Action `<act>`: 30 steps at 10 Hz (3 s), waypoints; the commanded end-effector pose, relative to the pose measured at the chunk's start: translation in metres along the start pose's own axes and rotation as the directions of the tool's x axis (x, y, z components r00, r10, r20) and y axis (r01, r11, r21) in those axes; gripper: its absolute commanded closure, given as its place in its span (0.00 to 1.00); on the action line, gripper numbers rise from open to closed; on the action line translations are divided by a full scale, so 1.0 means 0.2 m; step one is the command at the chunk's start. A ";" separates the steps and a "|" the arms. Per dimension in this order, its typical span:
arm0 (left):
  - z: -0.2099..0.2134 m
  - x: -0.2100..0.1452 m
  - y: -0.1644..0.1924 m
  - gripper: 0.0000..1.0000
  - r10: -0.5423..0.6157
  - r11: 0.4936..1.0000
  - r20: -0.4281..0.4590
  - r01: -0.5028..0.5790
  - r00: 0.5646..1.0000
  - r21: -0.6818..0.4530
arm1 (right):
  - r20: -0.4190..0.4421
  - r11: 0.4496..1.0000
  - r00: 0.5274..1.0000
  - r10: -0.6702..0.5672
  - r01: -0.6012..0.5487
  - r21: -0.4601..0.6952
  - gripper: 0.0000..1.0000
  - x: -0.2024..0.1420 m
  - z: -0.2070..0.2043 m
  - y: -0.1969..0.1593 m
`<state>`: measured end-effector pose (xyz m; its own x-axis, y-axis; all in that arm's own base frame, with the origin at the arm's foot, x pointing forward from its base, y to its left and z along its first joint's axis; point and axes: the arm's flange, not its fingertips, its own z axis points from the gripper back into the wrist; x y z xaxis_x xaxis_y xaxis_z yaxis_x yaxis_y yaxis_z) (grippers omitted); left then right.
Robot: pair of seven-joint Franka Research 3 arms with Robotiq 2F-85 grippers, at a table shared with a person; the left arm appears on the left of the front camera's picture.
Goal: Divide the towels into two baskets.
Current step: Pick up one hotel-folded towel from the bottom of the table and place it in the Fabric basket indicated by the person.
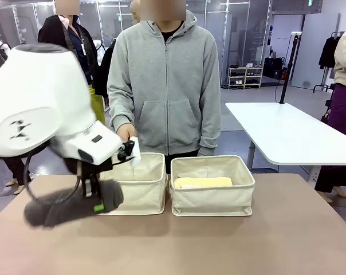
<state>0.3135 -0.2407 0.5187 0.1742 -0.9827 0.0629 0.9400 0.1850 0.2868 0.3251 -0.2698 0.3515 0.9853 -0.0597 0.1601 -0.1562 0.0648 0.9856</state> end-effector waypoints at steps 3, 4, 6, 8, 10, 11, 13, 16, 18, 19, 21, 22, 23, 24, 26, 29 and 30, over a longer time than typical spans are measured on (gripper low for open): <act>-0.04 0.16 0.56 0.56 -0.339 0.939 -0.002 0.339 0.941 0.064 | -0.001 1.000 1.000 0.019 -0.019 0.009 0.00 -0.01 0.00 0.01; -0.06 0.21 0.70 0.56 -0.362 0.930 0.014 0.360 0.932 0.070 | -0.001 1.000 1.000 0.019 -0.019 0.009 0.00 -0.01 0.00 0.01; -0.16 0.27 0.87 0.56 -0.379 0.924 0.051 0.376 0.924 0.068 | -0.001 1.000 1.000 0.019 -0.019 0.009 0.00 -0.01 0.00 0.01; -0.33 0.34 1.01 0.56 -0.345 0.936 0.054 0.340 0.937 0.086 | -0.001 1.000 1.000 0.019 -0.019 0.009 0.00 -0.01 0.00 0.01; -0.52 0.36 1.06 0.56 -0.308 0.951 0.067 0.308 0.949 0.012 | -0.001 1.000 1.000 0.019 -0.019 0.009 0.00 -0.01 0.00 0.01; -0.60 0.35 1.07 0.56 -0.296 0.955 0.063 0.297 0.953 -0.011 | -0.001 1.000 1.000 0.019 -0.019 0.009 0.00 -0.01 0.00 0.01; -0.74 0.34 1.11 0.56 -0.267 0.963 0.067 0.268 0.961 -0.004 | -0.001 1.000 1.000 0.019 -0.019 0.009 0.00 -0.01 0.00 0.01; -0.80 0.36 1.11 0.15 -0.248 0.967 0.063 0.251 0.967 -0.047 | -0.001 1.000 1.000 0.019 -0.019 0.009 0.00 -0.01 0.00 0.01; -0.78 0.36 1.10 0.00 -0.238 0.970 0.055 0.241 0.970 -0.042 | -0.001 1.000 1.000 0.019 -0.019 0.009 0.00 -0.01 0.00 0.01; -0.78 0.35 1.09 0.00 -0.225 0.973 0.025 0.226 0.974 -0.041 | -0.001 1.000 1.000 0.019 -0.019 0.009 0.00 -0.01 0.00 0.01; -0.73 0.34 1.07 0.00 -0.219 0.975 0.032 0.220 0.975 -0.024 | -0.001 1.000 1.000 0.019 -0.019 0.009 0.00 -0.01 0.00 0.01; -0.70 0.33 1.05 0.00 -0.200 0.980 0.025 0.200 0.979 -0.011 | -0.001 1.000 1.000 0.019 -0.019 0.009 0.00 -0.01 0.00 0.01; -0.68 0.32 1.03 0.00 -0.159 0.987 0.026 0.159 0.987 0.002 | -0.001 1.000 1.000 0.019 -0.019 0.009 0.00 -0.01 0.00 0.01; -0.65 0.28 0.99 0.00 -0.113 0.993 0.045 0.112 0.993 0.023 | -0.001 1.000 1.000 0.019 -0.019 0.009 0.00 -0.01 0.00 0.01; -0.71 0.37 1.09 0.00 -0.199 0.980 0.050 0.200 0.979 -0.013 | -0.001 1.000 1.000 0.019 -0.019 0.009 0.00 -0.01 0.00 0.01; -0.71 0.37 1.09 0.00 -0.199 0.980 0.050 0.200 0.979 -0.013 | -0.001 1.000 1.000 0.019 -0.019 0.009 0.00 -0.01 0.00 0.01; -0.71 0.37 1.09 0.00 -0.199 0.980 0.050 0.200 0.979 -0.013 | -0.001 1.000 1.000 0.019 -0.019 0.009 0.00 -0.01 0.00 0.01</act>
<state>0.5708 -0.2760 0.4471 -0.0119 -0.9982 0.0590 0.9614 0.0048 0.2750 0.3250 -0.2699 0.3514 0.9853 -0.0599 0.1600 -0.1561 0.0646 0.9856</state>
